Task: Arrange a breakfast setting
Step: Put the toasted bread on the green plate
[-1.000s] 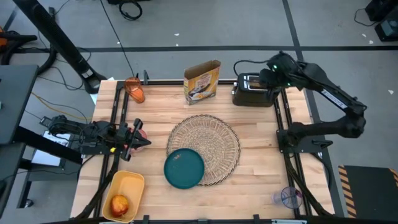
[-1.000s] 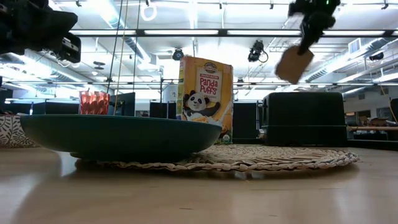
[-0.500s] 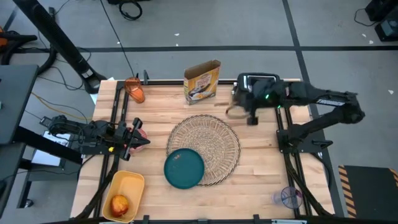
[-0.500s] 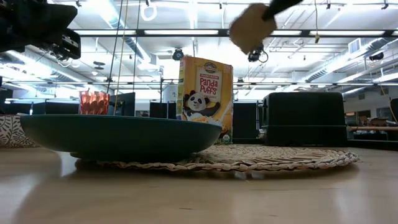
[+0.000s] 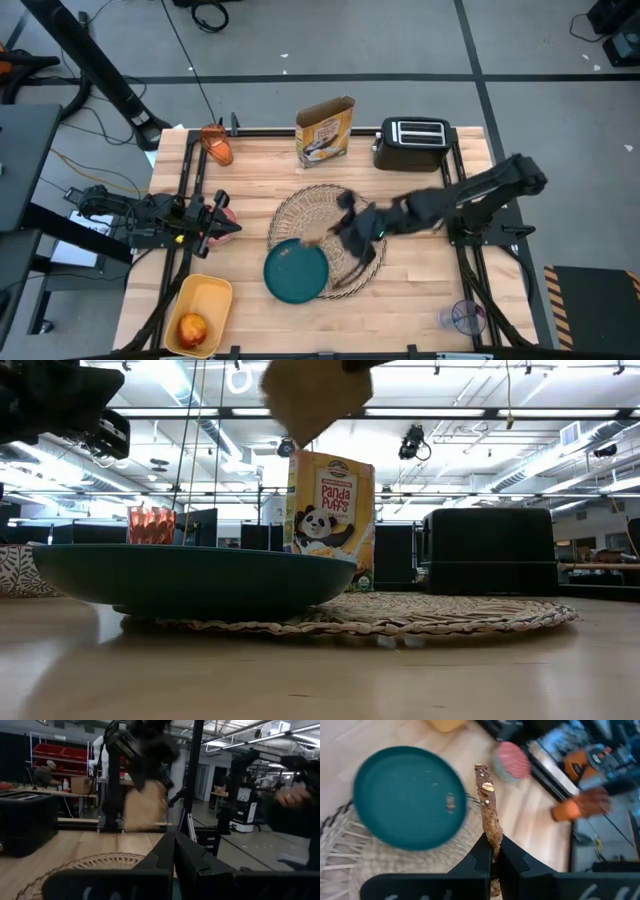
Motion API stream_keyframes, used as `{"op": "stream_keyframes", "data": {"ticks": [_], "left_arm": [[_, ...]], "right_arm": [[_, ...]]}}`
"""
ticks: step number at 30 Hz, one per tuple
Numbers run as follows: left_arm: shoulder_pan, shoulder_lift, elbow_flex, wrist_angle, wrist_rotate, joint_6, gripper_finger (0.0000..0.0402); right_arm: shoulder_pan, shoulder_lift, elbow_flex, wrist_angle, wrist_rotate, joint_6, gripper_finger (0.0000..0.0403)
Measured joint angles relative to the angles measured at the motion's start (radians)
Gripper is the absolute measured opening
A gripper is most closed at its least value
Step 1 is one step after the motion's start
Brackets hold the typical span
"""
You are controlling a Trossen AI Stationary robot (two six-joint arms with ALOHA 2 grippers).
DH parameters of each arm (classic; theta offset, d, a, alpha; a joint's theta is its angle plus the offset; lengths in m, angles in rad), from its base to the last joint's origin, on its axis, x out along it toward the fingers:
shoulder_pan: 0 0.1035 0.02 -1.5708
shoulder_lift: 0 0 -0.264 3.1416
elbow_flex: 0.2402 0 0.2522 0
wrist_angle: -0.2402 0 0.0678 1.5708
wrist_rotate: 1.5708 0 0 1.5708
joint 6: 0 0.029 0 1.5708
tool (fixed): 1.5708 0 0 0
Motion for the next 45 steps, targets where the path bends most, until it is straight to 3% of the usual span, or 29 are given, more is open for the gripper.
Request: {"op": "stream_keyframes", "data": {"ticks": [13,18,22,25,35,42,45], "left_arm": [[-0.119,0.044,0.000,0.096,0.000,-0.015,0.0011],[-0.155,0.083,0.000,0.130,0.000,-0.015,0.0011],[-0.183,0.125,0.000,0.202,0.000,-0.015,0.0011],[-0.202,0.164,0.001,0.269,0.000,-0.014,0.0011],[-0.207,0.308,0.112,0.260,-0.017,0.023,0.0011],[-0.205,0.387,0.181,0.238,-0.040,0.038,0.0015],[-0.204,0.423,0.252,0.135,-0.082,0.010,0.0033]], "right_arm": [[0.124,0.315,0.000,0.342,0.034,-0.209,0.0017],[0.137,0.427,0.000,0.439,0.189,-0.279,0.0018],[0.136,0.478,0.000,0.499,0.190,-0.279,0.0018],[0.137,0.509,0.000,0.525,0.185,-0.282,0.0019],[0.115,0.523,0.000,0.498,0.169,-0.263,0.0043],[0.105,0.524,0.000,0.471,0.078,-0.207,0.0094],[0.098,0.524,0.000,0.455,0.066,-0.171,0.0121]]}}
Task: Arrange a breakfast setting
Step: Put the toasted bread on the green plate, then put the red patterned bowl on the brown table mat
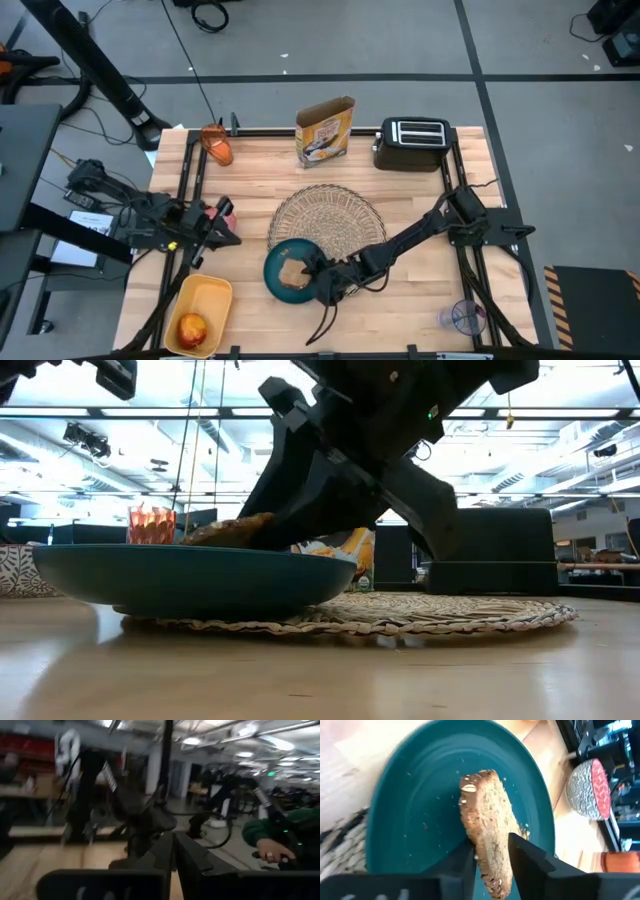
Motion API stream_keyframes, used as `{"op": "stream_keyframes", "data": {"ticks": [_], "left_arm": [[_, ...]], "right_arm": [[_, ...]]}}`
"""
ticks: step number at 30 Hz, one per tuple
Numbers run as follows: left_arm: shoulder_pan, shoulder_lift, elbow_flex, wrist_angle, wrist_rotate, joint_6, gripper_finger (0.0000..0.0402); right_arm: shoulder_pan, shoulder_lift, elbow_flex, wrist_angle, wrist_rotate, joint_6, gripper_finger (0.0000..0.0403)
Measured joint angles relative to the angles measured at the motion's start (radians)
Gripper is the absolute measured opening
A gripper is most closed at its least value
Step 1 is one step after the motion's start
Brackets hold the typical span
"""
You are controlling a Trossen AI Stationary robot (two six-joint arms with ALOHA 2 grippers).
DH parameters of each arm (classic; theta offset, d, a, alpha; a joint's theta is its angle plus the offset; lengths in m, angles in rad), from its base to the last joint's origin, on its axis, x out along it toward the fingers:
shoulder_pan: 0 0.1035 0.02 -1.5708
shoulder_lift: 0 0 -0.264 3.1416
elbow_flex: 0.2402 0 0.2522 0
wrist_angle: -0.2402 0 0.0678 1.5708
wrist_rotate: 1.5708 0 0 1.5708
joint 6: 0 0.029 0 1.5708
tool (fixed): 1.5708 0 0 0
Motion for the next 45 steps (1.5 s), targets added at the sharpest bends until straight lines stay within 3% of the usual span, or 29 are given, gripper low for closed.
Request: {"op": "stream_keyframes", "data": {"ticks": [7,13,17,25,28,33,40,45], "left_arm": [[0.019,0.107,0.249,-0.525,-0.116,-0.124,0.0086],[0.049,0.172,0.402,-0.967,-0.118,-0.464,0.0099],[0.050,0.192,0.435,-1.164,-0.120,-0.589,0.0101],[0.047,0.193,0.435,-1.336,-0.113,-0.803,0.0101],[0.041,0.202,0.400,-1.303,-0.128,-0.799,0.0101],[0.030,0.269,0.335,-1.235,-0.180,-0.782,0.0101],[-0.013,0.402,0.335,-1.239,-0.184,-1.058,0.0099],[-0.014,0.514,0.335,-1.270,-0.185,-1.117,0.0095]], "right_arm": [[-0.002,0.000,0.000,-0.021,-0.034,0.107,0.0175],[-0.004,-0.032,0.000,-0.096,-0.038,0.231,0.0229],[-0.008,-0.110,0.000,-0.150,-0.027,0.240,0.0263],[-0.059,-0.296,0.000,-0.266,-0.018,0.318,0.0305],[-0.078,-0.333,0.001,-0.305,-0.016,0.364,0.0307],[-0.088,-0.348,0.001,-0.353,-0.011,0.400,0.0302],[-0.087,-0.345,0.001,-0.382,0.055,0.406,0.0302],[-0.100,-0.346,0.001,-0.380,0.061,0.414,0.0302]]}}
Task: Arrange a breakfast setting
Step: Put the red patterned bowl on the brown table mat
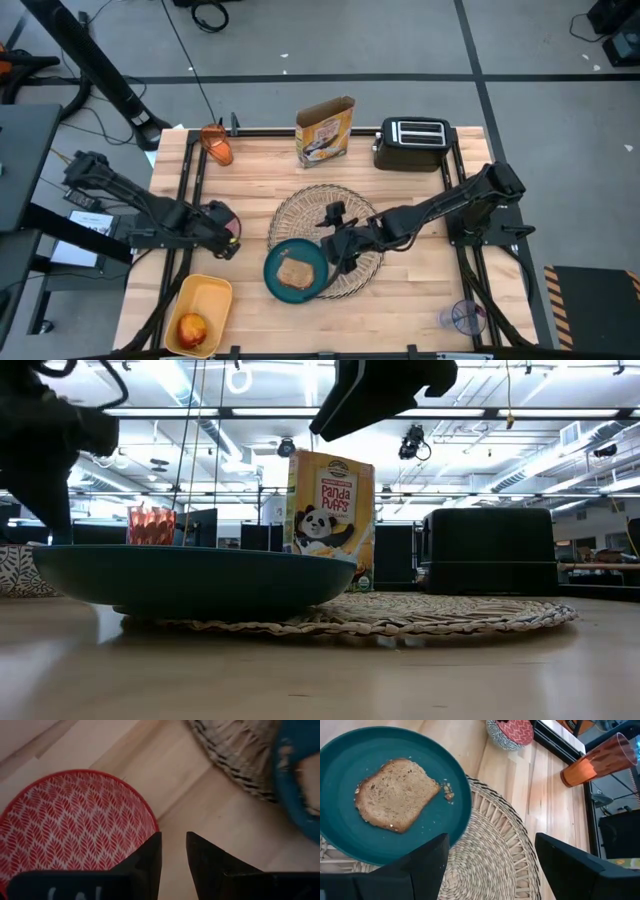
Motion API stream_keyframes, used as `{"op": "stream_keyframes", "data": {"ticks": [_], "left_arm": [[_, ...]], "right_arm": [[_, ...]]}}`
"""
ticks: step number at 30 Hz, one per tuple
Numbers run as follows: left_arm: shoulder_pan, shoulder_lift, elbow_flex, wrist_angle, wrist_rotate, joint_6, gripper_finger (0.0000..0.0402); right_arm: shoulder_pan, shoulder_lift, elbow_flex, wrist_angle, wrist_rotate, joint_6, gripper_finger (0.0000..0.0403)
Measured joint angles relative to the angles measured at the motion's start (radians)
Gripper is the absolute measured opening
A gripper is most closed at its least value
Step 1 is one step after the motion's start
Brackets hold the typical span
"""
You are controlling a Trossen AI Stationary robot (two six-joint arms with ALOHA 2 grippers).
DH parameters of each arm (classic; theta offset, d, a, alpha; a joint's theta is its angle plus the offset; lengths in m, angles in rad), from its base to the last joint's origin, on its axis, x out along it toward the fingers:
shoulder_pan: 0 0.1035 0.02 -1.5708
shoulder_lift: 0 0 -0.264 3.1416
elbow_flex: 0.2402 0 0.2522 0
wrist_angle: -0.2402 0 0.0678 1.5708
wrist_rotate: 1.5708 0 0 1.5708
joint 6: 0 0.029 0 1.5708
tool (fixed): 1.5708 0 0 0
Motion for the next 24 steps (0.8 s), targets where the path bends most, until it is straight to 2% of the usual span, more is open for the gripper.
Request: {"op": "stream_keyframes", "data": {"ticks": [12,19,24], "left_arm": [[0.003,0.167,0.000,0.053,-0.004,0.000,0.0159],[0.003,0.229,0.000,0.041,-0.003,-0.007,0.0146],[0.003,0.278,0.000,0.041,0.003,0.051,0.0111]], "right_arm": [[-0.008,0.000,0.000,-0.015,-0.003,0.006,0.0302],[-0.005,0.000,0.000,-0.029,-0.003,0.021,0.0302],[0.009,-0.009,-0.001,-0.076,-0.004,0.011,0.0302]]}}
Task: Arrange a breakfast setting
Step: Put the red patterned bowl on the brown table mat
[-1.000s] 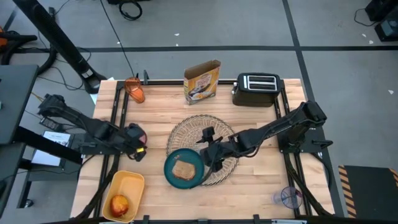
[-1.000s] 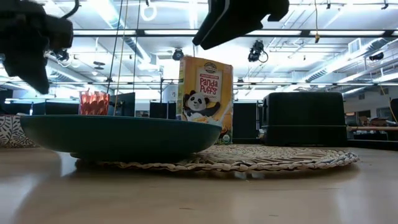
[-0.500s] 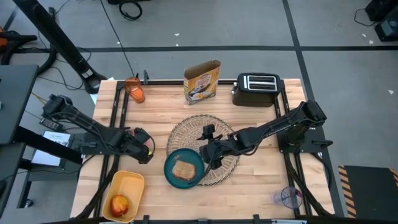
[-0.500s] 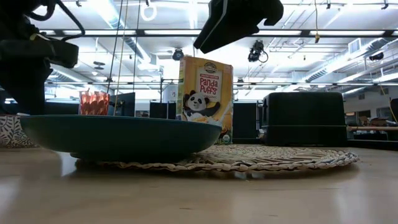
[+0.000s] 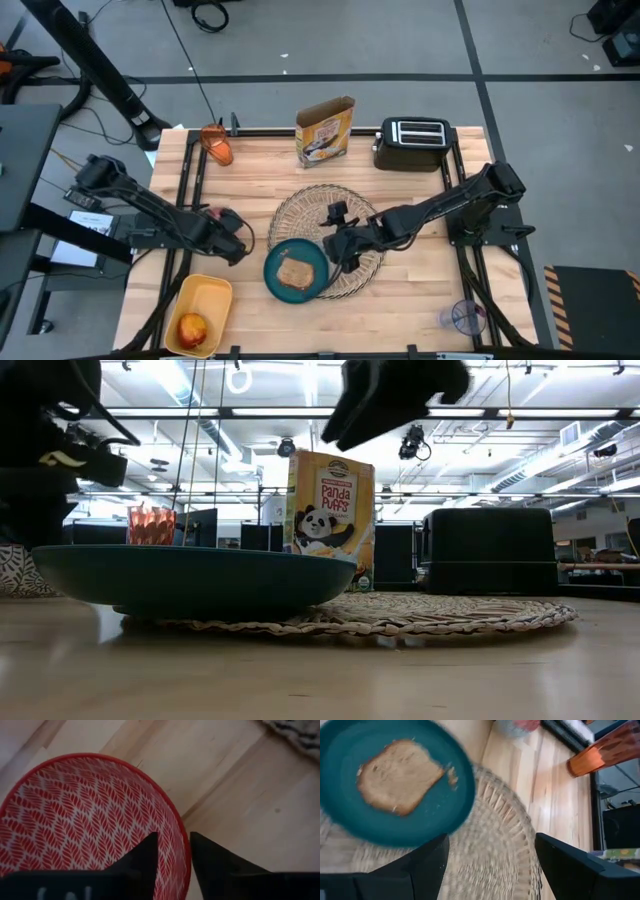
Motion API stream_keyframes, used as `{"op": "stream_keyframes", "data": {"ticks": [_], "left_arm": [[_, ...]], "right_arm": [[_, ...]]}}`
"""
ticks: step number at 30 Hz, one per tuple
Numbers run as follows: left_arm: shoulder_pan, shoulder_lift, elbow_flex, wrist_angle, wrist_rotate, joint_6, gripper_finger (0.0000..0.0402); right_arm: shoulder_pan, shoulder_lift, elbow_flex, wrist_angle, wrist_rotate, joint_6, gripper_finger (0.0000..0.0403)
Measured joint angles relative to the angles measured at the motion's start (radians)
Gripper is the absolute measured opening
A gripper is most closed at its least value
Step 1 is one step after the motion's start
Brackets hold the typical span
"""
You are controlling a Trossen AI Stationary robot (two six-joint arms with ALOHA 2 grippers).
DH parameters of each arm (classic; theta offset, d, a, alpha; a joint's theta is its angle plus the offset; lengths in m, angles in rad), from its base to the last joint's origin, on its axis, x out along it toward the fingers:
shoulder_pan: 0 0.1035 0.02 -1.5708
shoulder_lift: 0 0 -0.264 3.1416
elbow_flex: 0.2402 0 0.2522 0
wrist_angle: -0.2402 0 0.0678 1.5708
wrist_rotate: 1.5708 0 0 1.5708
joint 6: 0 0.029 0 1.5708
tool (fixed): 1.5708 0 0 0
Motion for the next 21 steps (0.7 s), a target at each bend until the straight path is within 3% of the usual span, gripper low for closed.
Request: {"op": "stream_keyframes", "data": {"ticks": [6,13,21], "left_arm": [[0.000,0.019,-0.001,0.005,0.003,0.104,0.0024],[0.000,0.016,0.029,0.002,0.024,0.264,0.0024],[0.020,0.016,0.203,-0.001,-0.088,0.677,0.0024]], "right_arm": [[0.022,-0.048,0.000,-0.098,0.001,0.079,0.0302],[0.037,-0.069,-0.006,-0.236,0.072,0.237,0.0302],[0.065,-0.074,-0.106,-0.278,0.094,0.408,0.0302]]}}
